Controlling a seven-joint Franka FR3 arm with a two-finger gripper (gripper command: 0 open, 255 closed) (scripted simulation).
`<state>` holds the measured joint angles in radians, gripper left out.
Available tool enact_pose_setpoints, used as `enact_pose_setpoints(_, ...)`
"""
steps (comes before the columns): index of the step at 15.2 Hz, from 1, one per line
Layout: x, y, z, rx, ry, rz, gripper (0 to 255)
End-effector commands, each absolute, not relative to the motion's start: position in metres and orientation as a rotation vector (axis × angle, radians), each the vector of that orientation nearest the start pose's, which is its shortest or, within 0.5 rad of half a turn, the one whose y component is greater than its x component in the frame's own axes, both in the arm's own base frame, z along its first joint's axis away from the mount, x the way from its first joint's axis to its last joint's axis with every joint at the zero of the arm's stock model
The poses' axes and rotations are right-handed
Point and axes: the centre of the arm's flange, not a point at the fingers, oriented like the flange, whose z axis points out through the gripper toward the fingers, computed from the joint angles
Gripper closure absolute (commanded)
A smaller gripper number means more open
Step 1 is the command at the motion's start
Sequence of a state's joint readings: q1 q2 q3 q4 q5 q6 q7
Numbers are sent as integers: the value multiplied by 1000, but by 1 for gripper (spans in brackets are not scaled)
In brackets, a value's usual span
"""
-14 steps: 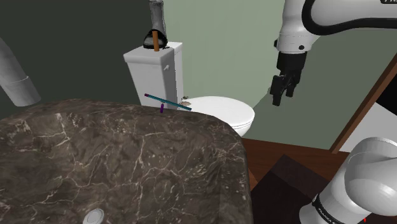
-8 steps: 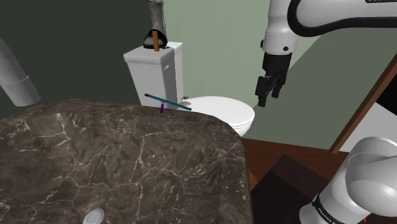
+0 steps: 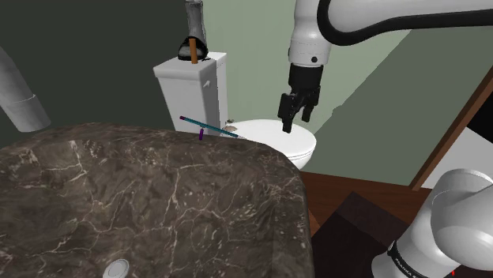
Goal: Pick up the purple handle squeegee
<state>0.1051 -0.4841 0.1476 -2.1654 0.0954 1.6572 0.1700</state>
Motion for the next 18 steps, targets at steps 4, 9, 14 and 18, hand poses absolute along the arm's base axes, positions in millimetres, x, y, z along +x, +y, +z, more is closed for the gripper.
enact_pose_setpoints(4, 419, 170, 583, -3094, -141, -9, 0)
enact_pose_setpoints(9, 448, 221, 589, -3067, -195, -67, 0)
enact_pose_setpoints(14, 475, 274, 598, -3038, -248, -125, 0)
enact_pose_setpoints(18, 496, 316, 606, -3014, -290, -170, 0)
